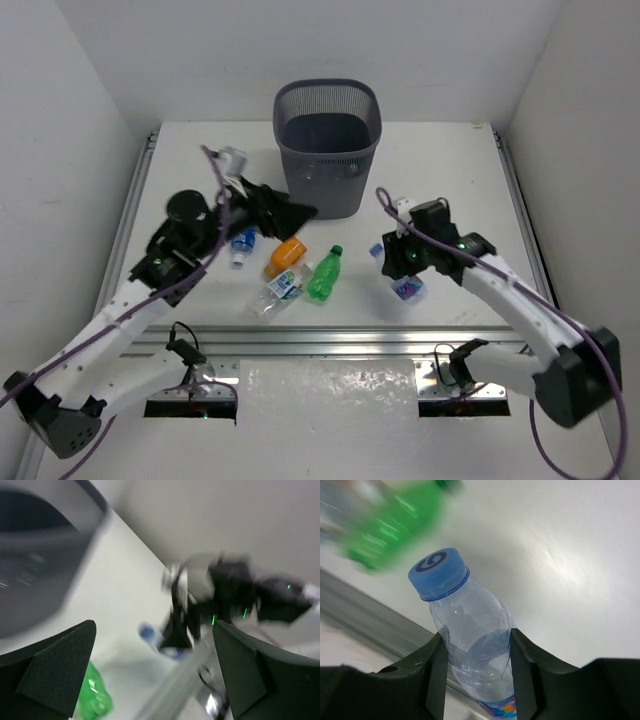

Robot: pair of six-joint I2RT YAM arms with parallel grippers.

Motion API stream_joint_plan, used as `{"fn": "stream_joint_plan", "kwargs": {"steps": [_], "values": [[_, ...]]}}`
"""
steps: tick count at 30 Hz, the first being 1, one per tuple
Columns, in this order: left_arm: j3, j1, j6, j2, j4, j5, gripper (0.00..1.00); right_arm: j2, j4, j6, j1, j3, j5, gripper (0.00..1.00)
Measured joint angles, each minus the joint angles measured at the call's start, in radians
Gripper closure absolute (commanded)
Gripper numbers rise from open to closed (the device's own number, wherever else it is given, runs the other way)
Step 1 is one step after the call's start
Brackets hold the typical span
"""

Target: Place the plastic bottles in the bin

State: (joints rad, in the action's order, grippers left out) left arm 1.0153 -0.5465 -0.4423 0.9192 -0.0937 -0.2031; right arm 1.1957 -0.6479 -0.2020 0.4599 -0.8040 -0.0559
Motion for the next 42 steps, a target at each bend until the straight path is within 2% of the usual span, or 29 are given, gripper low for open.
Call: {"fn": "stream_joint_plan", "kwargs": {"steps": [4, 9, 11, 14, 16, 18, 20, 21, 22, 23, 27, 31, 37, 38, 39, 40, 42], "values": [[-0.135, -0.129, -0.025, 0.081, 0.113, -0.194, 0.00, -0.196, 0.199, -0.101, -0.018, -0.049, -0.215, 0.82], [-0.206, -0.278, -0.005, 0.160, 0.190, -0.308, 0.00, -0.258, 0.467, -0.282, -0.026, -0.108, -0.480, 0.80], [-0.206, -0.292, 0.002, 0.158, 0.258, -0.333, 0.00, -0.257, 0.588, -0.370, -0.026, -0.110, -0.596, 0.80], [-0.205, -0.292, 0.001, 0.145, 0.326, -0.369, 0.00, -0.244, 0.733, -0.462, -0.043, -0.109, -0.674, 0.79], [-0.202, -0.292, 0.000, 0.146, 0.355, -0.395, 0.07, -0.230, 0.844, -0.528, -0.052, -0.109, -0.717, 0.78], [-0.201, -0.301, 0.001, 0.152, 0.370, -0.410, 0.19, -0.215, 0.953, -0.596, -0.053, -0.109, -0.760, 0.77], [-0.200, -0.303, 0.011, 0.159, 0.372, -0.399, 0.18, -0.206, 1.042, -0.665, -0.053, -0.109, -0.800, 0.77], [-0.198, -0.303, 0.019, 0.166, 0.373, -0.375, 0.09, -0.206, 1.073, -0.697, -0.051, -0.109, -0.826, 0.78], [-0.192, -0.303, 0.029, 0.171, 0.374, -0.349, 0.02, -0.207, 1.089, -0.724, -0.047, -0.109, -0.858, 0.78], [-0.182, -0.302, 0.040, 0.175, 0.374, -0.320, 0.00, -0.209, 1.091, -0.740, -0.040, -0.109, -0.881, 0.78], [-0.137, -0.298, 0.073, 0.169, 0.372, -0.254, 0.00, -0.220, 1.052, -0.736, -0.031, -0.109, -0.908, 0.80], [-0.104, -0.298, 0.110, 0.144, 0.326, -0.200, 0.00, -0.242, 0.943, -0.682, -0.032, -0.115, -0.880, 0.79], [-0.107, -0.298, 0.128, 0.102, 0.338, -0.226, 0.15, -0.237, 1.019, -0.748, -0.032, -0.105, -0.915, 0.78], [-0.106, -0.298, 0.126, 0.104, 0.347, -0.241, 0.28, -0.235, 1.039, -0.764, -0.032, -0.105, -0.925, 0.78], [-0.104, -0.298, 0.124, 0.113, 0.354, -0.262, 0.37, -0.231, 1.060, -0.774, -0.032, -0.105, -0.932, 0.77], [-0.098, -0.298, 0.120, 0.124, 0.365, -0.285, 0.51, -0.228, 1.070, -0.781, -0.032, -0.105, -0.938, 0.76], [-0.086, -0.298, 0.119, 0.144, 0.374, -0.311, 0.59, -0.225, 1.077, -0.797, -0.040, -0.105, -0.948, 0.72]]}}
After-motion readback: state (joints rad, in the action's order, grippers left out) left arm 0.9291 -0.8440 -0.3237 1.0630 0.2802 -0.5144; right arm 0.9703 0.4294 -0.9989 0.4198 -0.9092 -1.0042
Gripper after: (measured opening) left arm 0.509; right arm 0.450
